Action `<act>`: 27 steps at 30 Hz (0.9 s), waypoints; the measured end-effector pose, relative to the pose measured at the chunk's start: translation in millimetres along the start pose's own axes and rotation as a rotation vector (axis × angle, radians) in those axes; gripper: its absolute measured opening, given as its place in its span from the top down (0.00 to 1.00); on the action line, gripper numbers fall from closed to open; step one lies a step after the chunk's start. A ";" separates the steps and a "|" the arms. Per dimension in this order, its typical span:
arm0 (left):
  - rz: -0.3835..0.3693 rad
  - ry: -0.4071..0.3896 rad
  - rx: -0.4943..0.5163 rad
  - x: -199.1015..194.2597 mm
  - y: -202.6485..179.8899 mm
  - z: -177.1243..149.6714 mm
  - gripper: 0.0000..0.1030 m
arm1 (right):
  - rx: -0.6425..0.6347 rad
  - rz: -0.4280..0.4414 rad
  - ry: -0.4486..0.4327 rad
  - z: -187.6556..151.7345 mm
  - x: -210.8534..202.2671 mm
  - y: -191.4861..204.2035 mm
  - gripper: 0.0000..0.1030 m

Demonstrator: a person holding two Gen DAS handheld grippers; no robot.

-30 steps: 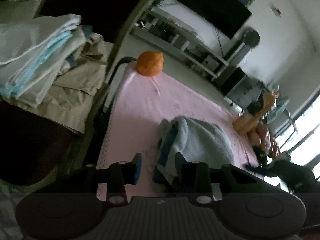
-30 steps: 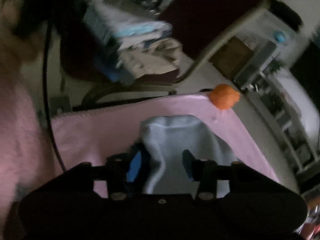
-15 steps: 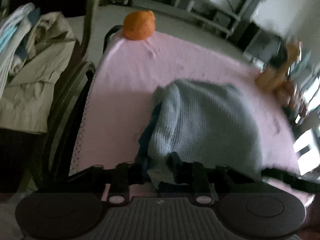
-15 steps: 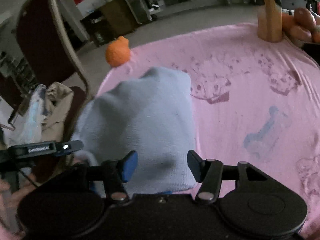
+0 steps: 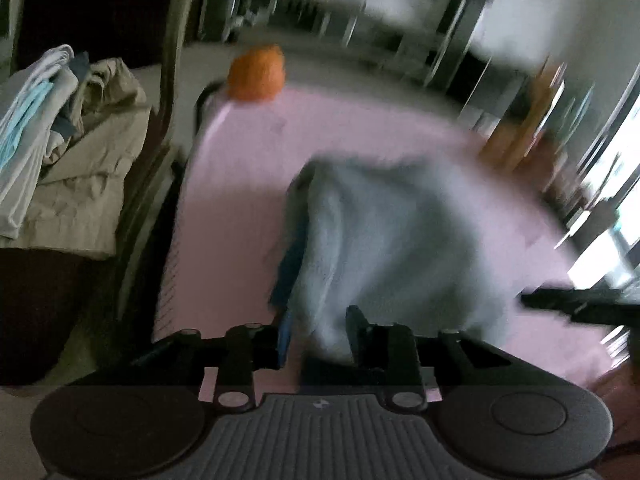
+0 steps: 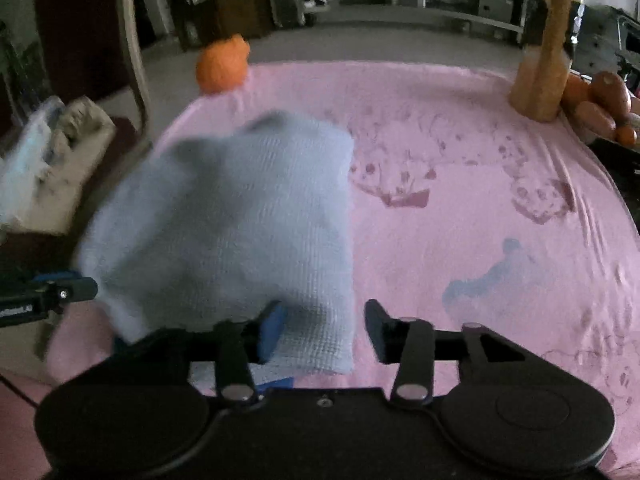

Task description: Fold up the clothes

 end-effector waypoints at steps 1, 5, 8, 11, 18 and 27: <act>-0.027 -0.053 -0.023 -6.5 3.3 4.4 0.61 | 0.008 0.016 -0.014 3.0 -8.2 0.2 0.53; -0.019 -0.132 -0.022 9.9 5.7 36.3 0.64 | 0.047 0.090 -0.089 24.9 -11.8 11.3 0.83; 0.036 -0.063 0.056 45.5 -6.4 49.2 0.82 | 0.048 0.126 -0.148 40.7 1.8 26.1 0.83; 0.128 0.122 0.139 86.1 -17.5 38.3 0.95 | 0.035 0.153 -0.175 45.6 19.6 39.2 0.83; 0.237 0.210 0.172 95.6 -24.8 17.4 0.95 | -0.194 -0.016 -0.132 13.9 66.3 55.4 0.81; 0.106 -0.014 0.034 35.7 -21.6 48.2 0.73 | -0.175 0.023 -0.114 58.0 3.5 41.7 0.73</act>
Point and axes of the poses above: each gripper's, at about its wrist camera, not at the fingertips, and x roughly the way its jaws point, y to its left, z to its top, the point moved 3 cm from there along x, roughly the way its jaws point, and after that the axes turned 13 degrees about x, right-handed, at the moved point
